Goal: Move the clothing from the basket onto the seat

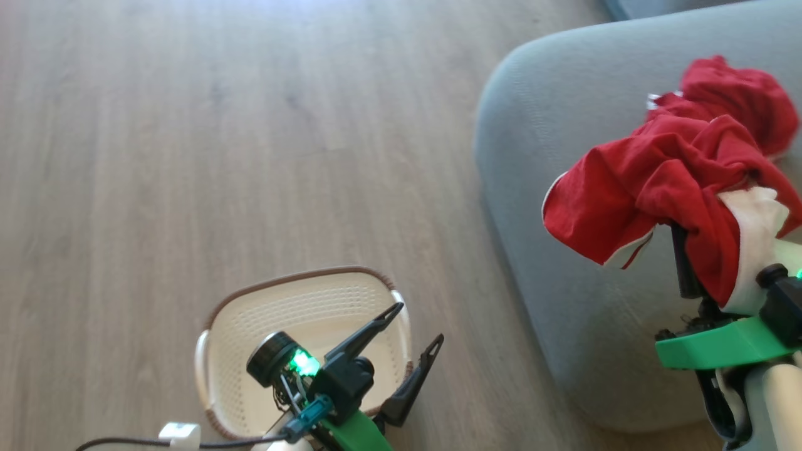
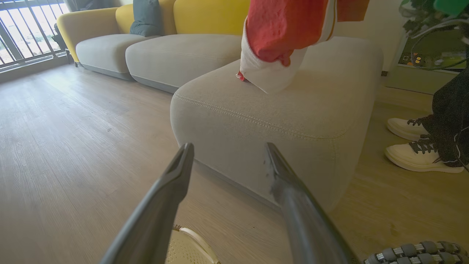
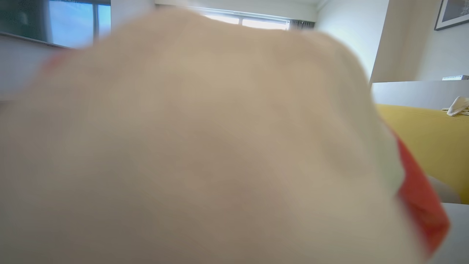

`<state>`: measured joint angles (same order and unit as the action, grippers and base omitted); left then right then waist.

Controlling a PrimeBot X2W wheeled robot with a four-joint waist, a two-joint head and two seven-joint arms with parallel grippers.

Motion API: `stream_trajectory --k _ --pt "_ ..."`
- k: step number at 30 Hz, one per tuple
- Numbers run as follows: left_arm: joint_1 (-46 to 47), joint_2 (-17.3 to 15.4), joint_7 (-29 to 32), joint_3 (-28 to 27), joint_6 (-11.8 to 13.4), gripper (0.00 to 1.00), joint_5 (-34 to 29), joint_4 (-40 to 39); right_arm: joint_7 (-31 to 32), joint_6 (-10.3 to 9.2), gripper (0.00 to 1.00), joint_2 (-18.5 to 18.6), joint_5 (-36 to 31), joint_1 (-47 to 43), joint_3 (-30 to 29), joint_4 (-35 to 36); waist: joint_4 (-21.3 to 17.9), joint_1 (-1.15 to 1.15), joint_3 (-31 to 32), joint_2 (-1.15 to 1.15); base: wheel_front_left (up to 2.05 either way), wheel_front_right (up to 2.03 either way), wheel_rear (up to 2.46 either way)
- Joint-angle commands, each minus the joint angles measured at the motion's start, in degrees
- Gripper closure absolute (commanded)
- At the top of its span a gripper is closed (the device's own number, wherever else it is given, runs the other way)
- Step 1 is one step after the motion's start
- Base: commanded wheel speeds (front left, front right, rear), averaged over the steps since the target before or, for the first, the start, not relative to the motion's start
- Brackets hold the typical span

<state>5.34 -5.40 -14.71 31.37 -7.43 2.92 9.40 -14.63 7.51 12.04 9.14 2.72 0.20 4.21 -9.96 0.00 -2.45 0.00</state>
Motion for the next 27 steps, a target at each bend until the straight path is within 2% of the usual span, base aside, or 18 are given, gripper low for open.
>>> stream_trajectory --k 1,12,22,27 --pt "0.63 0.25 -0.29 -2.03 -0.05 0.00 -0.42 -2.51 -0.37 -0.02 1.00 0.54 -0.24 1.49 1.02 2.65 -4.43 0.00 -0.25 0.00 0.00 0.00 0.00" --pt "1.74 -0.45 -0.29 -0.43 -0.05 0.00 -0.82 -2.74 -0.37 -0.02 1.00 -0.04 -0.47 0.74 -0.88 3.23 -18.98 0.00 -2.23 0.00 0.00 0.00 0.00" --pt "6.04 -1.51 -0.29 6.29 -0.05 0.00 0.54 -1.72 -0.37 -0.02 1.00 -3.48 -1.10 -3.64 -8.75 7.24 -21.46 0.00 -4.75 0.00 0.00 0.00 0.00" --pt "7.38 -1.86 -0.29 8.29 -0.05 0.00 1.62 -1.20 -0.37 -0.02 1.00 -4.71 -1.57 -4.94 -10.34 8.84 -21.82 0.00 -5.18 0.00 0.00 0.00 0.00"
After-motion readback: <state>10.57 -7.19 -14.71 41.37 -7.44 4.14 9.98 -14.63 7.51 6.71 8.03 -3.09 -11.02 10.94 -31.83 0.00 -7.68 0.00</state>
